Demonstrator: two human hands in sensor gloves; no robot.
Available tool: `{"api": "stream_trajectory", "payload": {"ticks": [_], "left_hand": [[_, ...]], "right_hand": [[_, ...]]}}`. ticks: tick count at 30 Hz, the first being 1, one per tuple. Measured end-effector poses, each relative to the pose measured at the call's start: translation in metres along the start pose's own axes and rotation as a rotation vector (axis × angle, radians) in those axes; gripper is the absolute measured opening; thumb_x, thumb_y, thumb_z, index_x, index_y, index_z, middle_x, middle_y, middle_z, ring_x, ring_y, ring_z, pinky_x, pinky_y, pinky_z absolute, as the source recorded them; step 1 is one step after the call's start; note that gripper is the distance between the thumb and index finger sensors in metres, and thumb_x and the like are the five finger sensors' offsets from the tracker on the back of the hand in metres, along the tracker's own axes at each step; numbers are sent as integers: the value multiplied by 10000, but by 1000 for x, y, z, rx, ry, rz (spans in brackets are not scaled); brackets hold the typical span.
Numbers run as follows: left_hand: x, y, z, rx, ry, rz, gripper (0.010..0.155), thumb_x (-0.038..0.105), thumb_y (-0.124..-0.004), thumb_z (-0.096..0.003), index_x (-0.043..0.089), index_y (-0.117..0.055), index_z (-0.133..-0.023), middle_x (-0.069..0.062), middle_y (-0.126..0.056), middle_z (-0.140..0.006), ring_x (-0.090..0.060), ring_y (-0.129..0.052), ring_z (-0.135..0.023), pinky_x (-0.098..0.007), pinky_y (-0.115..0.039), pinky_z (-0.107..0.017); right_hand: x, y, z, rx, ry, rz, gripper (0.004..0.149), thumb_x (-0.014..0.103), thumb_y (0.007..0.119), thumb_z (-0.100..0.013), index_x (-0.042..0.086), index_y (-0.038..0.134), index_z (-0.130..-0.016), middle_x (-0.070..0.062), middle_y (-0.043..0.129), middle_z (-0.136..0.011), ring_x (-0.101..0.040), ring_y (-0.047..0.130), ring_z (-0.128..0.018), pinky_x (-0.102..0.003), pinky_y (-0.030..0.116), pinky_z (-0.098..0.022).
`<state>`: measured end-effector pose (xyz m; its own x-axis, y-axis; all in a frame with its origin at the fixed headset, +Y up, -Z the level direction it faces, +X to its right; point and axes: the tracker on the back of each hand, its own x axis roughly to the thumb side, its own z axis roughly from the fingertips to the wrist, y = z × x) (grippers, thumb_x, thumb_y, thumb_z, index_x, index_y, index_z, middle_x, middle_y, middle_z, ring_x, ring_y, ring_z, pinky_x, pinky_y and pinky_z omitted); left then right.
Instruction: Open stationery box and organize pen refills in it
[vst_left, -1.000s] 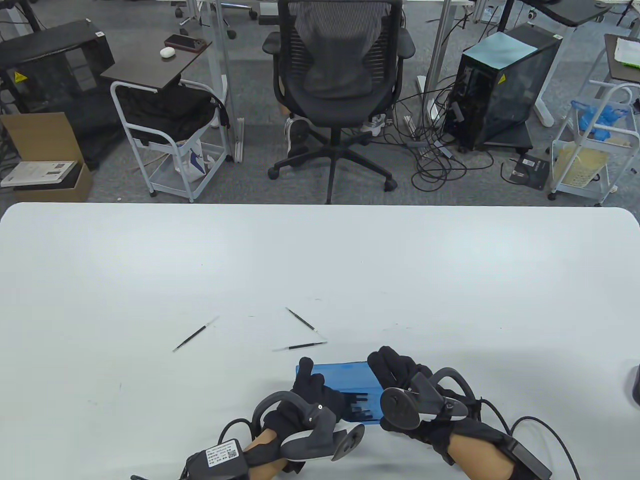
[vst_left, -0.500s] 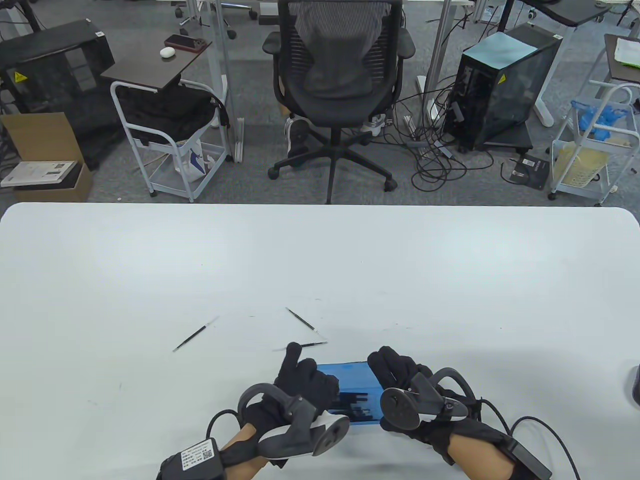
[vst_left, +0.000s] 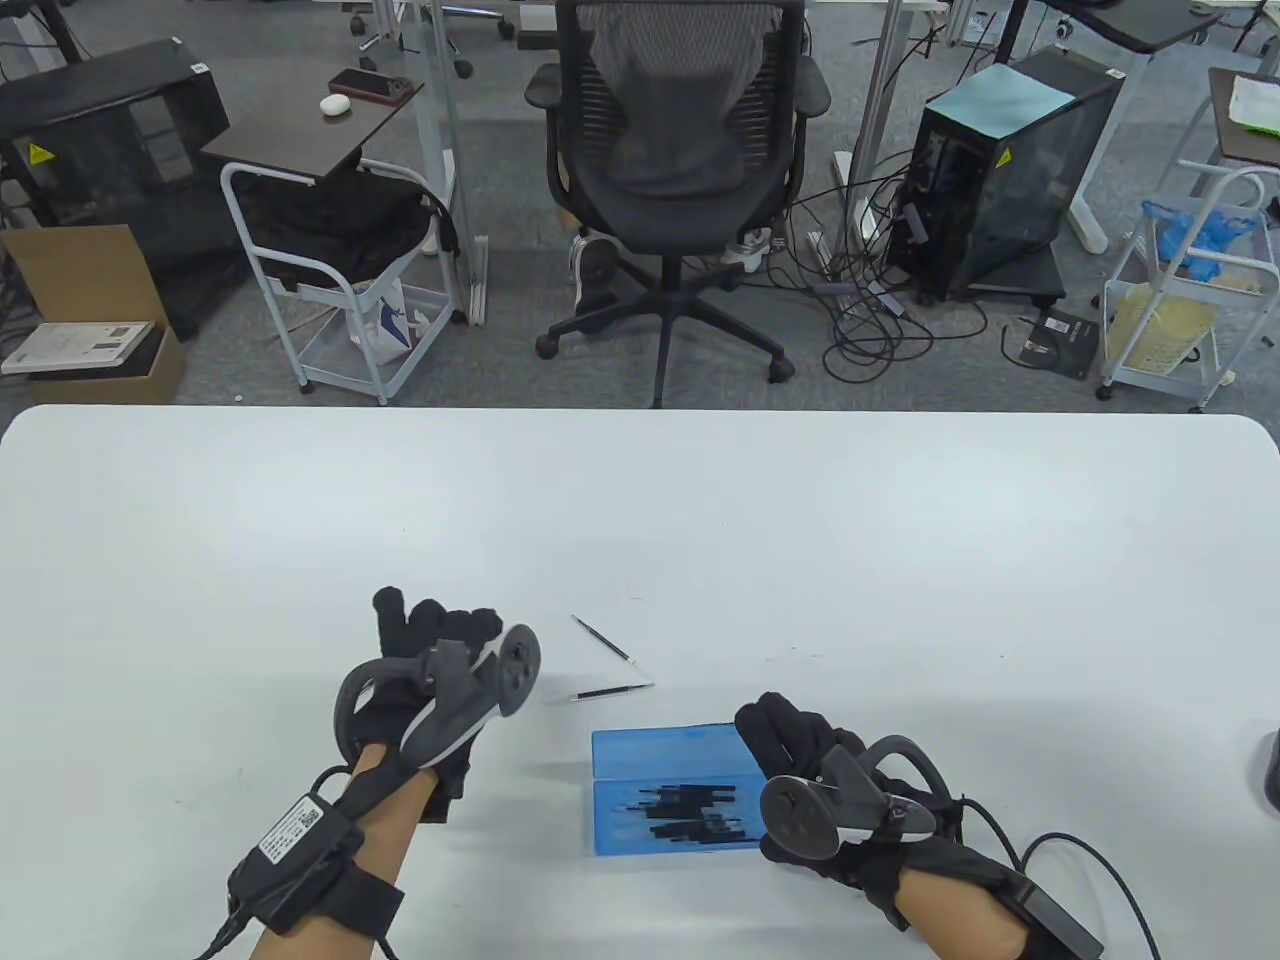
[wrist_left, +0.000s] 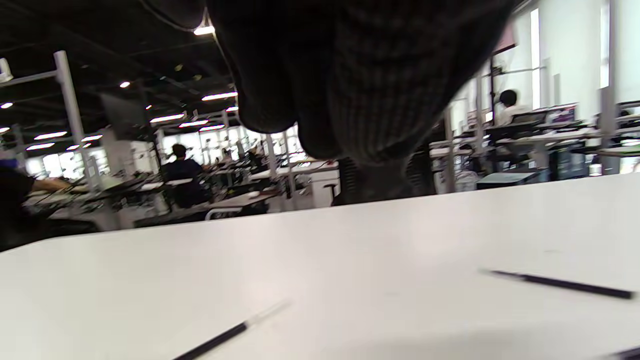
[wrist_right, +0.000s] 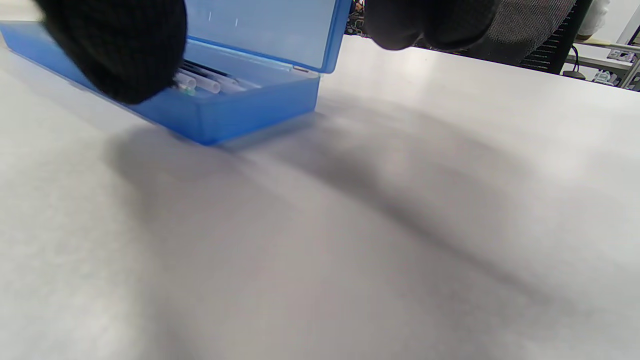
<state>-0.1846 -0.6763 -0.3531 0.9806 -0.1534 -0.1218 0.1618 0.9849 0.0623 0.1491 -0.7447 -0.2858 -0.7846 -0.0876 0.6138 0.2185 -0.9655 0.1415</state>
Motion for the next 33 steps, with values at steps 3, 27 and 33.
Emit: {"api": "stream_trajectory", "payload": {"ticks": [3,27,33], "left_hand": [[-20,-22,-15,-67,111,-10,584,339,-933,-477,300,-716,-1018,99,-902,-967,-205,-830,-1021,-626,-390,-900],[-71,-92,-37,-321,311,-14,520,302,-935,-491,336,-768,-982,117,-945,-939,-182,-816,-1047,-610,-347,-916],[-70,-93,-37,-318,300,-10,518,298,-931,-490,300,-774,-984,95,-959,-911,-189,-842,-1026,-623,-356,-911]], "right_hand": [[0,0,0,0,-1,-2,1196,535,813,-445,48,-77,-1077,-352,47,-1166,-589,501,-1041,-654,570,-726],[-1,0,0,1,-2,-8,1198,534,813,-445,48,-83,-1074,-352,40,-1164,-585,505,-1041,-652,571,-725],[0,0,0,2,-1,-6,1199,533,813,-444,47,-84,-1073,-353,37,-1163,-589,503,-1040,-653,571,-726]]}}
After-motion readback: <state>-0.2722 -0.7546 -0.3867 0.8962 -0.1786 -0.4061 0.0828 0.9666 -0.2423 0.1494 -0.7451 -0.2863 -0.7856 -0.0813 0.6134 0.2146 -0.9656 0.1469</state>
